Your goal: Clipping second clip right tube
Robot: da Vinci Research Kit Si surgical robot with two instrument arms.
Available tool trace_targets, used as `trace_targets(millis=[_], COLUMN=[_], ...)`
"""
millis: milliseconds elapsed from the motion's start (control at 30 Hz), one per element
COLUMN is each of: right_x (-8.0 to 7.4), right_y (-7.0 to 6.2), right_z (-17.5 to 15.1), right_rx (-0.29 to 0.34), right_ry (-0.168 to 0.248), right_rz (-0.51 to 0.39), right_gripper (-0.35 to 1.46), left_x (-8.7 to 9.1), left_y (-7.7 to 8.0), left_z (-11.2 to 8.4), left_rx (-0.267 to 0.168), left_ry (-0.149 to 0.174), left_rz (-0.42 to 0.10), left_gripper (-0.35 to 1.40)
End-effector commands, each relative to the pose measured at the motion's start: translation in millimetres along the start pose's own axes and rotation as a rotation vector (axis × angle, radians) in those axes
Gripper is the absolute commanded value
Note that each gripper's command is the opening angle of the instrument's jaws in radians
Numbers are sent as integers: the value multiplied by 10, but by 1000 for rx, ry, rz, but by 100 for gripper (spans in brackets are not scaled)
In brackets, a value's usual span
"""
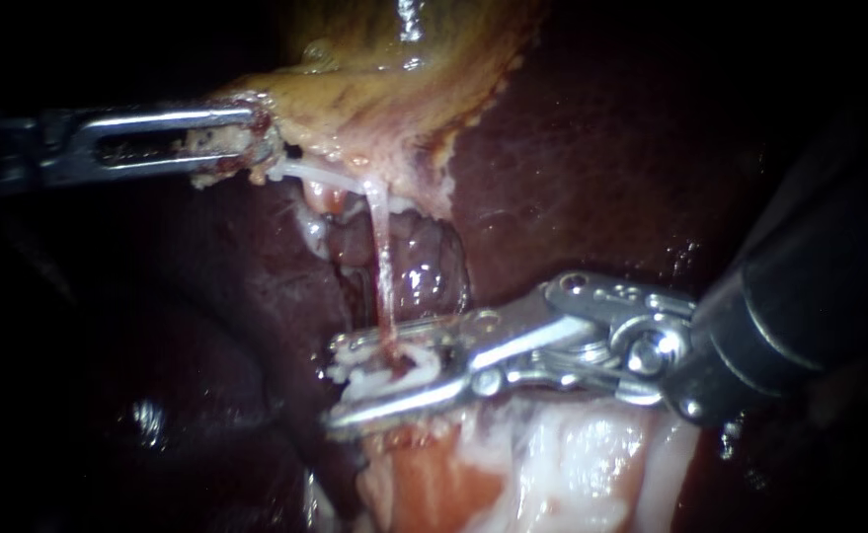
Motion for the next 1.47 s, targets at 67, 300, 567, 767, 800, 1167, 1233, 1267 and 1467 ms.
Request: trace_targets(millis=[67,300,567,767,800,1167,1233,1267,1467], right_x=[-2,-4,-5,-5,-5,-6,-6,-6,-6], right_y=[1,6,8,8,8,2,2,2,2], right_z=[-3,-4,-4,-4,-4,-5,-5,-5,-5], right_rx=[1,43,112,106,106,119,119,119,118], right_ry=[-3,-29,-72,-68,-68,-56,-56,-56,-56], right_rz=[0,-8,-25,-28,-28,-22,-22,-22,-16], right_gripper=[39,27,1,-19,-29,-35,-35,-35,-35], left_x=[0,-1,-1,-1,-1,-1,-1,-1,-1], left_y=[0,0,0,0,0,0,0,0,0], left_z=[0,0,0,0,0,0,-1,-1,-1], left_rx=[-1,0,0,0,0,2,2,2,4], left_ry=[0,0,0,0,0,1,1,1,3], left_rz=[0,1,1,1,1,1,1,1,1], left_gripper=[-35,-35,-35,-35,-35,-35,-35,-35,-35])
